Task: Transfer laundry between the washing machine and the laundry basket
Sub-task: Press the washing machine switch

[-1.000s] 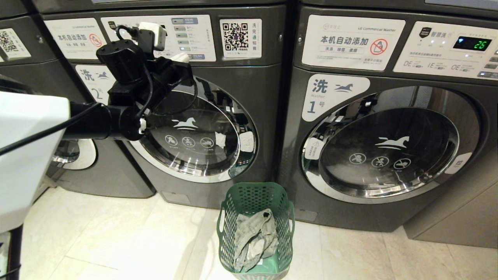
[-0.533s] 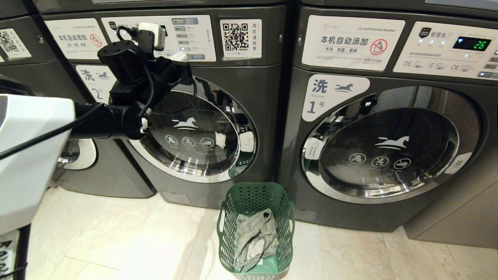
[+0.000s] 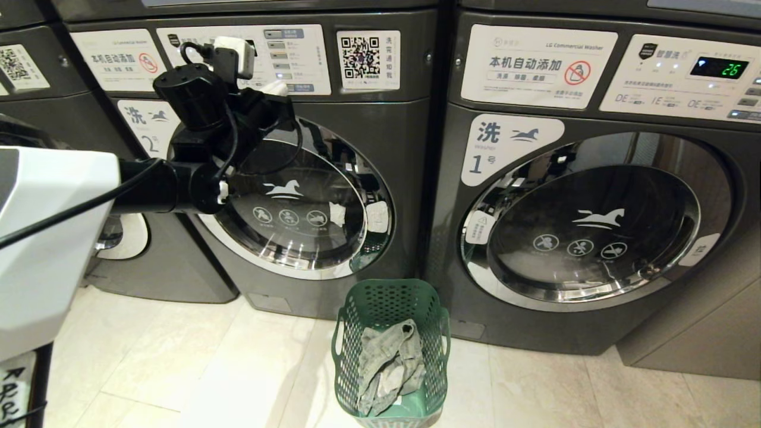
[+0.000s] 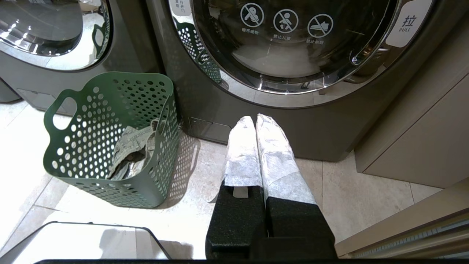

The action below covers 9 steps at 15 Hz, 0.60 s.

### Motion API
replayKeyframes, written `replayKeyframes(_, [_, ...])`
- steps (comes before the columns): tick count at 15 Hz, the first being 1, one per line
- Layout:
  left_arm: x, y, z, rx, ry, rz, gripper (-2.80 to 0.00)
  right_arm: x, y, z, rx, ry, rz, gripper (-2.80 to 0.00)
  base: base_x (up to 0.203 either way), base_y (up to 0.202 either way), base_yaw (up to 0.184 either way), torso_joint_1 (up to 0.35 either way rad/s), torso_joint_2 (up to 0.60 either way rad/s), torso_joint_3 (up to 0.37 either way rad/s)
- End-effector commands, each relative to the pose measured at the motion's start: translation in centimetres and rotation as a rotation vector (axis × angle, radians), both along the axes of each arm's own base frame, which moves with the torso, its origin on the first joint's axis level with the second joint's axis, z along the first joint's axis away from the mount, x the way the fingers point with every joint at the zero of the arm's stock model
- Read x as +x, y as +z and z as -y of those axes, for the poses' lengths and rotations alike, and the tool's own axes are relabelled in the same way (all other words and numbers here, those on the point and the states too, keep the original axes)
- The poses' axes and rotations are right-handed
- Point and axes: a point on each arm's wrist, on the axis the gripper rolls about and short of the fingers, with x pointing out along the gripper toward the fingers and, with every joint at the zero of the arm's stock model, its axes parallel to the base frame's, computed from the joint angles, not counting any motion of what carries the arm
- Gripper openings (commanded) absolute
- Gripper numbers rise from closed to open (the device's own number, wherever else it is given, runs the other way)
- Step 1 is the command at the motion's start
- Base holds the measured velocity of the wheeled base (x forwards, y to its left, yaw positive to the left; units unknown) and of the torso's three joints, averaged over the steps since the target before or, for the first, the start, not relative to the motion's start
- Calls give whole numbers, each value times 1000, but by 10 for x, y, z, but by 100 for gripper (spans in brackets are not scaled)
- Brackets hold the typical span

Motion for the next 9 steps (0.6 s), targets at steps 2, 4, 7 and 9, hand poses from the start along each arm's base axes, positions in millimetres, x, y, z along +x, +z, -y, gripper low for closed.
replayKeyframes(2, [-6, 7, 1, -5, 3, 14, -280, 0, 0, 0, -1, 1, -2, -280, 0, 0, 0, 0, 0, 0])
replayKeyframes(4, [-12, 15, 2, -9, 0, 30, -280, 0, 0, 0, -1, 1, 0, -280, 0, 0, 0, 0, 0, 0])
replayKeyframes(7, [-19, 17, 0, -7, 0, 20, -280, 0, 0, 0, -1, 1, 0, -280, 0, 0, 0, 0, 0, 0])
replayKeyframes(9, [-28, 17, -2, -3, 0, 1, -280, 0, 0, 0, -1, 1, 0, -280, 0, 0, 0, 0, 0, 0])
